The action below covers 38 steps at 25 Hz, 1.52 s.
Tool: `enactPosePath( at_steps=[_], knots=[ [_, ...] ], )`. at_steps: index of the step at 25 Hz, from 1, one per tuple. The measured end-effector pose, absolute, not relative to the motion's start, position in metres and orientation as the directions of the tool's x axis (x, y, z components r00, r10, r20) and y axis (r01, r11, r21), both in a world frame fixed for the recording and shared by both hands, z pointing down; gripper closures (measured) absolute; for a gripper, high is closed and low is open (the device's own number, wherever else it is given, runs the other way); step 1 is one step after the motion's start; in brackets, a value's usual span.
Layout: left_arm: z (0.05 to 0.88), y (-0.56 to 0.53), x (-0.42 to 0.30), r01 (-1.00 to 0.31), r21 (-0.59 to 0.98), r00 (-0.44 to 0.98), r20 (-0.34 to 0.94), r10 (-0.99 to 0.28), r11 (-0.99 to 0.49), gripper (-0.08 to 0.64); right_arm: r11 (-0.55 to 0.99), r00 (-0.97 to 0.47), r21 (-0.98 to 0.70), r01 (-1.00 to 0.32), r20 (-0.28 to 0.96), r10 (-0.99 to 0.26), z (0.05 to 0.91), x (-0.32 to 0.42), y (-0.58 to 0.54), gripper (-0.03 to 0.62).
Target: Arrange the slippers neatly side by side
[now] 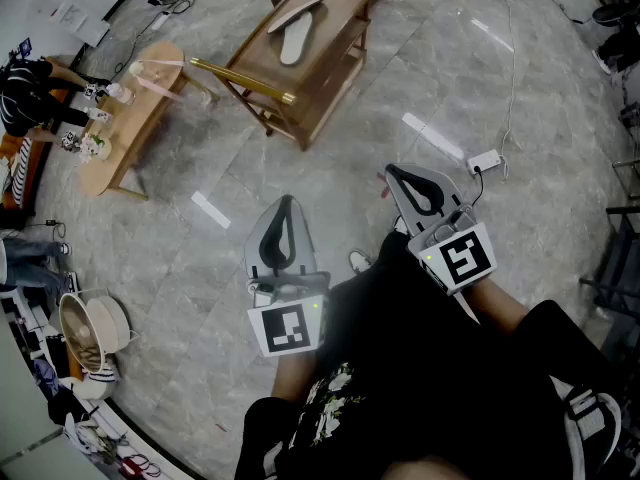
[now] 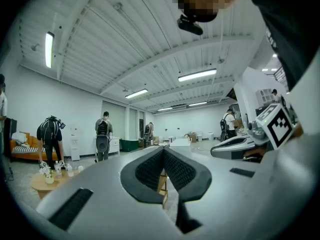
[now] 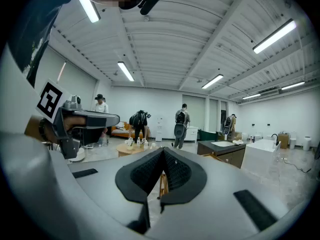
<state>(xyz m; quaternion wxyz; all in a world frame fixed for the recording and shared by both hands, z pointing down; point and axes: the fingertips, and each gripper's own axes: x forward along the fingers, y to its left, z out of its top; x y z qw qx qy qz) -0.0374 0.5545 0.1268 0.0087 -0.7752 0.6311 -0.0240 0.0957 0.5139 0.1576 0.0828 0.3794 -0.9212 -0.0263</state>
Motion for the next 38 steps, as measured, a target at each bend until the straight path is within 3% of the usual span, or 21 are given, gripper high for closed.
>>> enactPosePath(
  at_steps=[23,38],
  knots=[
    [0.136,0.508,0.011,-0.959,-0.008,0.282,0.056,-0.958,-0.283,0.558,0.682,-0.673,0.077,-0.727,0.111,-0.731,0.156,0.139,0.47,0.595],
    [0.123,0.445,0.045,-0.973,-0.054,0.22,0.079,-0.972,-0.224,0.558,0.735,-0.733,0.048,-0.677,0.051,-0.679,0.145,0.162,0.397,0.595]
  ],
)
